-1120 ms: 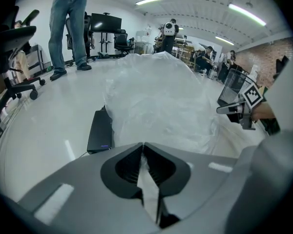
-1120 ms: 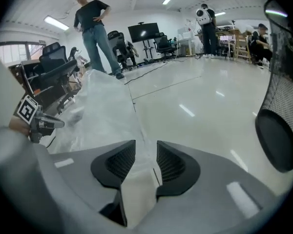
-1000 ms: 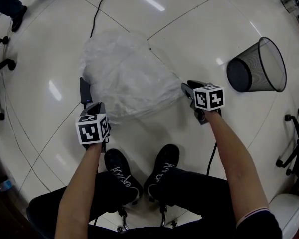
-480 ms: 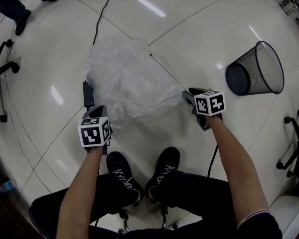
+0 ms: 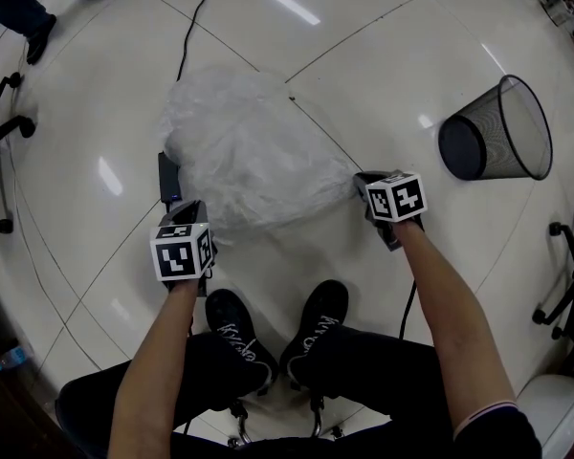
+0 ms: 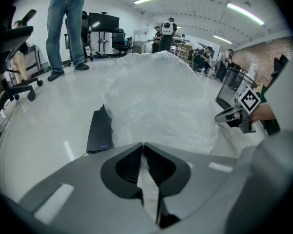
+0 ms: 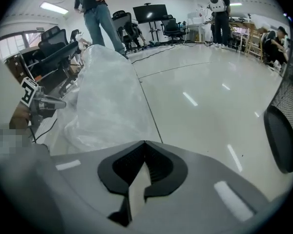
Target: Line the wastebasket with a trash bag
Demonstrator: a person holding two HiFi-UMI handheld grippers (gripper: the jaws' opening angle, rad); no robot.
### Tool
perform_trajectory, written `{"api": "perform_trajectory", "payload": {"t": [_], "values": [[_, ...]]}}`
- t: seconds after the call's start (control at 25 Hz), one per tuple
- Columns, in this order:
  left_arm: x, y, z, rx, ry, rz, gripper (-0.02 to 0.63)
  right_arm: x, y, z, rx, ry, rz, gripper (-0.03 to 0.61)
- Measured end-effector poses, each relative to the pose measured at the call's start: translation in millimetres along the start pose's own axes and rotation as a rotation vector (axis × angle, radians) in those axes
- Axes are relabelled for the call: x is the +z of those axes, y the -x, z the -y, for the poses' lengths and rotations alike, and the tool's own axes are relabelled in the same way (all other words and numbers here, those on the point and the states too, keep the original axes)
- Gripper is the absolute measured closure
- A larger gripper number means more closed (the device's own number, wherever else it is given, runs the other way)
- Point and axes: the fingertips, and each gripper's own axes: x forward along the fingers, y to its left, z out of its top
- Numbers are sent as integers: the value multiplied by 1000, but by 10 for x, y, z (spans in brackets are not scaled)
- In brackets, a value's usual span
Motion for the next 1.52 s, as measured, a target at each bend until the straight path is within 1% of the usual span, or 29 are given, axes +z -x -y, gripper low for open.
{"api": "perform_trajectory", "payload": {"t": [0.28, 0.44, 0.6, 0.8, 0.96, 1.04, 1.16, 1.32, 1.52], "values": [[84, 93, -29, -1, -5, 20, 601, 165, 196, -27, 20, 30, 44, 577], [255, 227, -58, -2, -28, 53, 601, 331, 389, -82, 21, 57, 85, 578], [542, 453, -86, 5, -65, 102, 601, 589, 703, -159, 0, 87, 143, 577], [919, 760, -109, 5, -135, 167, 603, 916, 1122, -325, -9, 150, 231, 577], [1189, 983, -62, 6, -116, 229, 603, 1075, 1470, -398, -26, 167, 289, 578], [1352, 1093, 44, -8, -132, 264, 601, 1150, 1651, -399, -36, 178, 317, 577], [1615, 1282, 186, -39, -187, 311, 601, 1267, 1937, -389, -54, 192, 358, 578], [1932, 1538, 286, -73, -227, 347, 603, 1375, 2331, -432, -72, 205, 418, 577], [2317, 1856, 540, -110, -290, 386, 603, 1438, 2825, -369, -112, 172, 526, 577]]}}
